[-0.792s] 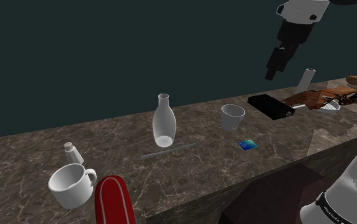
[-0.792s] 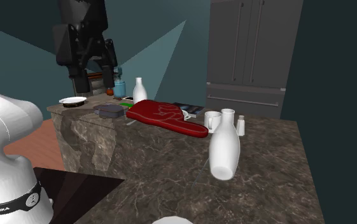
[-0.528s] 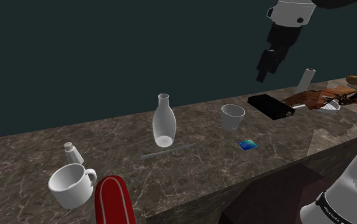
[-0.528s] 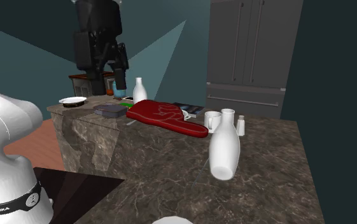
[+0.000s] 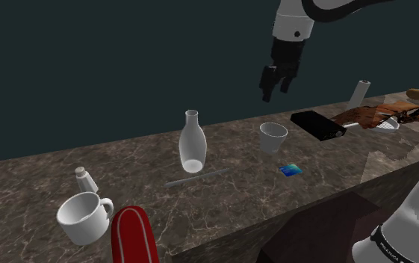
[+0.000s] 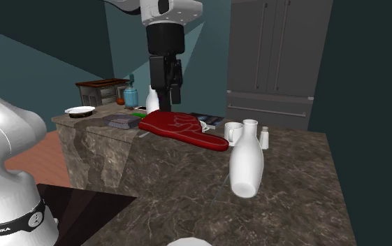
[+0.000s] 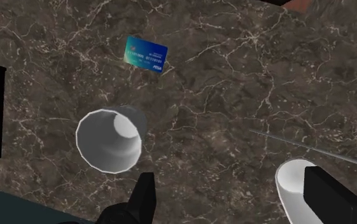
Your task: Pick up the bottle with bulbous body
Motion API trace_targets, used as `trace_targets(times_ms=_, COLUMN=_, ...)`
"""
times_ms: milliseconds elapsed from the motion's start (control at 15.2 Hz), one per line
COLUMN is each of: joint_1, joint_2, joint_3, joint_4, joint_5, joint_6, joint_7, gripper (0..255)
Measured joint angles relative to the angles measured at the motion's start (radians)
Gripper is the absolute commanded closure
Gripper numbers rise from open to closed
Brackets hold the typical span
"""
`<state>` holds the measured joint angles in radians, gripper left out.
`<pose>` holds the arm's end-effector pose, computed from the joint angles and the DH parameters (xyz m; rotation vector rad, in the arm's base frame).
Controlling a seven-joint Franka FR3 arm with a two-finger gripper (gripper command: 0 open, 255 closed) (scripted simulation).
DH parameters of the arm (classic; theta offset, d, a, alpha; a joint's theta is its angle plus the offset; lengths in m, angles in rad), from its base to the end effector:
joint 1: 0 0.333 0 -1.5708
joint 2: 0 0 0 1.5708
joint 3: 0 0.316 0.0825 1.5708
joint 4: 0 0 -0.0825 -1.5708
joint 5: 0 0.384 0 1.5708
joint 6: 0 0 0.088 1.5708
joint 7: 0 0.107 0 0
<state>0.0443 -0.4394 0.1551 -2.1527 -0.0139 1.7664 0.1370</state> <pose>0.4168 0.0930 0.5766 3.0685 0.0796 0.0929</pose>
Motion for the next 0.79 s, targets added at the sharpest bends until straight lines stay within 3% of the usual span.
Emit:
trace_targets(times_ms=462, joint_1=0.015, joint_2=0.251, joint_3=0.073, joint_4=0.177, joint_5=0.001, joint_6=0.041, joint_7=0.128, gripper=0)
trace_targets(times_ms=792, joint_1=0.039, joint_2=0.452, joint_3=0.115, joint_4=0.367, joint_5=-0.025, joint_6=0.028, joint_7=0.224, gripper=0)
